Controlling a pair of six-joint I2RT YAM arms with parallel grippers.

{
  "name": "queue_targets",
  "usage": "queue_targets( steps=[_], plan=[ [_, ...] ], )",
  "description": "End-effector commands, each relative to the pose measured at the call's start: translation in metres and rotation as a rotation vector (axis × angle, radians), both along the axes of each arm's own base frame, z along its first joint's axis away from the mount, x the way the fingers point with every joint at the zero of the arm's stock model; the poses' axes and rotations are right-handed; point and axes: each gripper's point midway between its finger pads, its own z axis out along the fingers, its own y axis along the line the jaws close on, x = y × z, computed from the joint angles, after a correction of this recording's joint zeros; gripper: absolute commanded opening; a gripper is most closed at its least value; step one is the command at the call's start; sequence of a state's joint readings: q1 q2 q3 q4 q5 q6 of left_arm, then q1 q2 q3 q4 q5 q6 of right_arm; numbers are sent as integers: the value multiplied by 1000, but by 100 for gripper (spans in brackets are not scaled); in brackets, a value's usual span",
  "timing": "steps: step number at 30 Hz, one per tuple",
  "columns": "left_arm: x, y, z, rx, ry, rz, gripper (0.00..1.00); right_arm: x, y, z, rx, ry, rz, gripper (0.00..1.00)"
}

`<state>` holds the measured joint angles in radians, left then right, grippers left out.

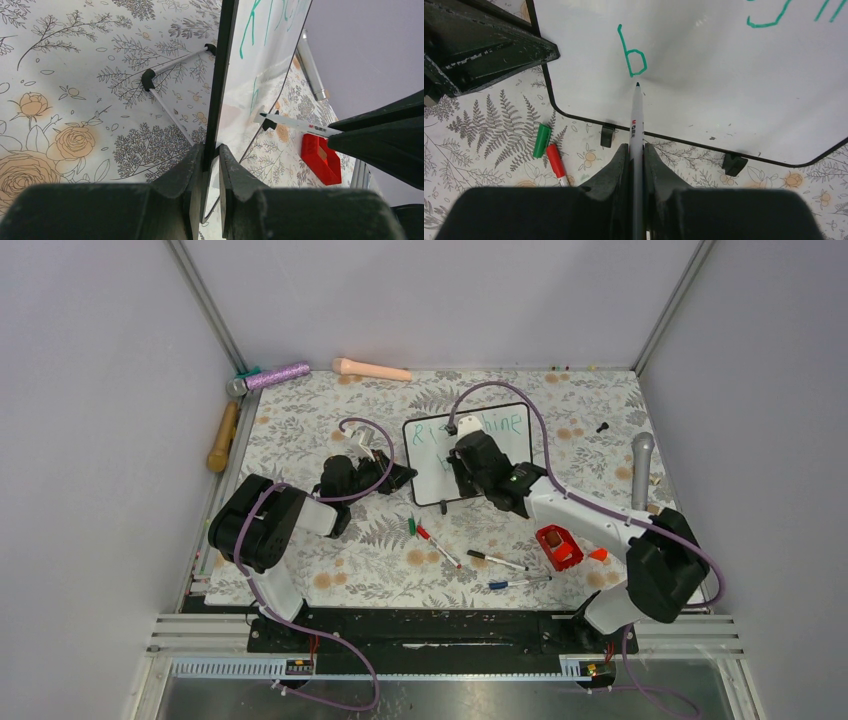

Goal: Write a sentence on the whiteboard

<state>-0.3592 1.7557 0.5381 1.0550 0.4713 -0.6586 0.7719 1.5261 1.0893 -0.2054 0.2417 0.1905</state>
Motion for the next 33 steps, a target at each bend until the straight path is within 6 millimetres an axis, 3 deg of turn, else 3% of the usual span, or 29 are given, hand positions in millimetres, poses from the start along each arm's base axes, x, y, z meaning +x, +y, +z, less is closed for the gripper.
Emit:
queue_targets(
  steps=[1,6,18,27,33],
  plan=[
    [10,2,15,-9,-61,24,0,1,-5,35,72,-115,-20,0],
    [11,2,15,-10,-59,25,0,5,-22,49,-85,-191,-130,0],
    [11,1,15,-11,-57,20,0,14,-5,59,-121,-204,-169,0],
    [10,1,14,-10,-58,20,0,13,14,49,-94,-154,-108,0],
    [11,1,15,-11,-58,20,0,12,12,41,-110,-142,-112,0]
  ],
)
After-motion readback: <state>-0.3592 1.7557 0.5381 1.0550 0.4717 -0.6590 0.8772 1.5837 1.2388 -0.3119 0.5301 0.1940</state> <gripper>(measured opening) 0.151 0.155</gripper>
